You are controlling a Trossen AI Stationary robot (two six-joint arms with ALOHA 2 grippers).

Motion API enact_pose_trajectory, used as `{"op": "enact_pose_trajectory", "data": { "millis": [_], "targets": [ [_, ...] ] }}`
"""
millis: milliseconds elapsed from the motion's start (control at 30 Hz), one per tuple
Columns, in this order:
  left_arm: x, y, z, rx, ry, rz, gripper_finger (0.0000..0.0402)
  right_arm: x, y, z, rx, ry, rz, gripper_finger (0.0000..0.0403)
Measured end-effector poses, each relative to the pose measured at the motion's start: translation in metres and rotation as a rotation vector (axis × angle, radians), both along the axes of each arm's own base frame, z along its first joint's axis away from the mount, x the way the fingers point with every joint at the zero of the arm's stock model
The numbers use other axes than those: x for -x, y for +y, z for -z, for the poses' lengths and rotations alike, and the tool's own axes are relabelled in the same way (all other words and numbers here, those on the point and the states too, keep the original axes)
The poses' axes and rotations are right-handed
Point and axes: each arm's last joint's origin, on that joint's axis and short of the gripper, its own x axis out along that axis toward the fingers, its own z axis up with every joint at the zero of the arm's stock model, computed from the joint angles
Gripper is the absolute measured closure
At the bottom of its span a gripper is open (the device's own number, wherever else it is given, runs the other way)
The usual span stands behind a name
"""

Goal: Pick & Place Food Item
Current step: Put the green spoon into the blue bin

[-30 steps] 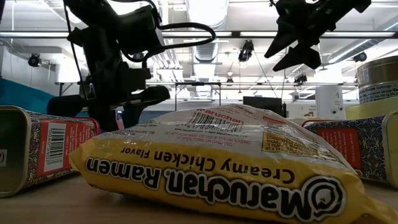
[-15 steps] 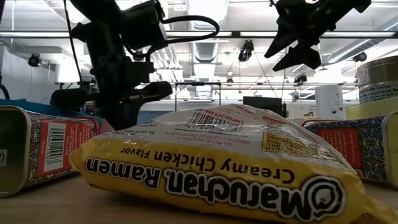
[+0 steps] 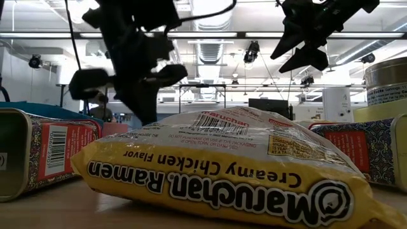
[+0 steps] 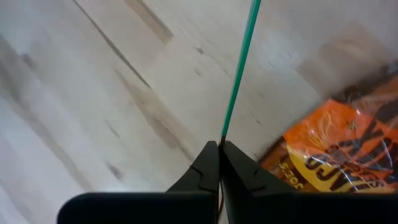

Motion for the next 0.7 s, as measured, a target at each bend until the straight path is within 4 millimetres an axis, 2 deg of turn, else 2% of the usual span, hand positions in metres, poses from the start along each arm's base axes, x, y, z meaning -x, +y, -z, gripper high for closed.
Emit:
{"op": "enact_pose_trajectory", "data": {
  "millis": [167, 333, 400, 500, 700],
  "targets": [
    [0.0, 0.001, -0.022, -0.021, -0.001, -0.015, 0.0398, 0.0, 0.0, 0.0, 0.0, 0.0, 0.0, 0.0166],
    [0.018, 0.003, -0.058, -0.025, 0.065, -0.089, 0.0399, 0.0, 0.0, 0.0, 0.003, 0.001, -0.002, 0.0166],
    [0.029, 0.005, -0.075, 0.014, 0.074, -0.215, 0.0399, 0.0, 0.0, 0.0, 0.003, 0.001, -0.002, 0.0166],
    [0.046, 0.007, -0.096, 0.094, 0.086, -0.494, 0.0399, 0.0, 0.0, 0.0, 0.003, 0.001, -0.002, 0.0166],
    [0.084, 0.009, -0.114, 0.228, 0.161, -1.078, 0.0399, 0.0, 0.0, 0.0, 0.002, 0.0, -0.001, 0.0166]
  ]
}}
